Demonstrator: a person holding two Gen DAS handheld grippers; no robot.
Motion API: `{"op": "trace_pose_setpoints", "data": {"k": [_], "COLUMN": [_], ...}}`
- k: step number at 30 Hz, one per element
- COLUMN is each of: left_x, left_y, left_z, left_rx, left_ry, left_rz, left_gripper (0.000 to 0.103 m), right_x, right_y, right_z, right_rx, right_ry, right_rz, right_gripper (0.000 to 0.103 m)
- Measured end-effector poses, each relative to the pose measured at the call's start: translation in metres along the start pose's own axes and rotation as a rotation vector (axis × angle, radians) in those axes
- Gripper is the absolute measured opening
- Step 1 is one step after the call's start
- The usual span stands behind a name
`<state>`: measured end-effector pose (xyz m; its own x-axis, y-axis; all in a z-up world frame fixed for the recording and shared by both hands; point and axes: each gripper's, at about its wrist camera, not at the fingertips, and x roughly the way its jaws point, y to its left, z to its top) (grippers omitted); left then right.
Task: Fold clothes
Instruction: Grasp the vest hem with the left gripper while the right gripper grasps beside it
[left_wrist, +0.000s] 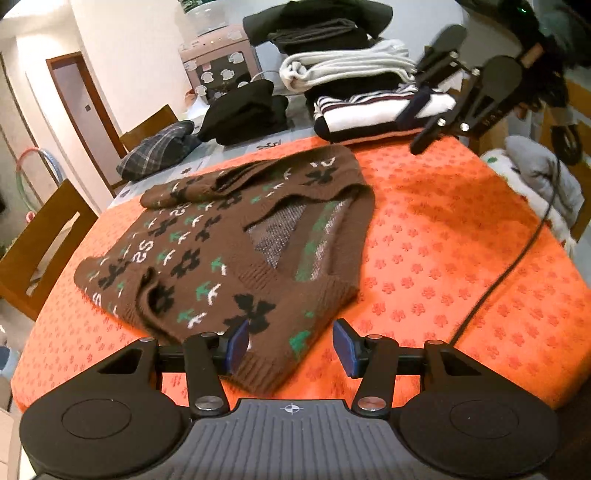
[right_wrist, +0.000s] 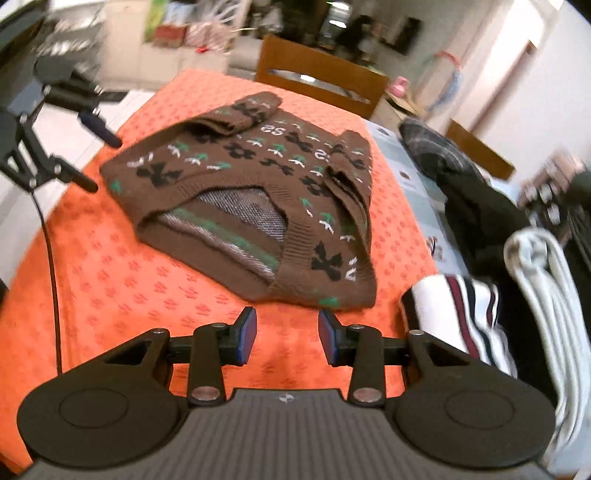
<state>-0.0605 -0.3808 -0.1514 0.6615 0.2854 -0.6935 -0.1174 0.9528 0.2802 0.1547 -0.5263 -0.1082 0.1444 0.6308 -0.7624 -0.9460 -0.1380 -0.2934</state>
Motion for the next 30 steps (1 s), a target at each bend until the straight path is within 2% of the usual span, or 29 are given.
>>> {"op": "trace_pose_setpoints", "data": {"k": [6,10,13,15,16,18,19,20,22,25,30], "left_x": [0.024,0.039,0.047,0.048,0.049,0.049,0.048,0.046,0.041,0.030,0.003], "left_y": [-0.012,-0.016,-0.015,-0.013,-0.013,-0.017,-0.019,-0.022,-0.025,-0.026,-0.046], "left_z": [0.009,0.014,0.014,0.015,0.015,0.016,0.018,0.020,0.024,0.030,0.038], "left_rx": [-0.021,-0.053,-0.090,-0.124,-0.135,-0.129,-0.127,-0.122,-0.125,-0.163,-0.165], "left_ry": [0.088,0.159,0.177,0.183,0.184,0.188,0.192,0.190,0.180,0.164,0.131], "left_rz": [0.061,0.121,0.156,0.170,0.168,0.150,0.147,0.159,0.190,0.225,0.237], "left_gripper": [0.053,0.053,0.053,0.049,0.044,0.027,0.015,0.013,0.012,0.012,0.012], "right_x": [0.038,0.064,0.077,0.081,0.084,0.090,0.092,0.092,0.090,0.080,0.044], "right_y": [-0.019,-0.025,-0.029,-0.031,-0.033,-0.036,-0.038,-0.039,-0.040,-0.044,-0.045], "right_z": [-0.010,-0.021,-0.027,-0.027,-0.026,-0.023,-0.021,-0.019,-0.016,-0.012,-0.016], "right_rx": [-0.213,-0.403,-0.536,-0.594,-0.615,-0.633,-0.640,-0.643,-0.643,-0.605,-0.542], "right_ry": [-0.013,-0.059,-0.108,-0.146,-0.161,-0.180,-0.184,-0.185,-0.190,-0.198,-0.187], "right_rz": [0.047,0.086,0.118,0.133,0.140,0.163,0.184,0.198,0.212,0.217,0.207], "right_gripper": [0.042,0.042,0.042,0.042,0.041,0.036,0.020,0.016,0.014,0.013,0.013]}}
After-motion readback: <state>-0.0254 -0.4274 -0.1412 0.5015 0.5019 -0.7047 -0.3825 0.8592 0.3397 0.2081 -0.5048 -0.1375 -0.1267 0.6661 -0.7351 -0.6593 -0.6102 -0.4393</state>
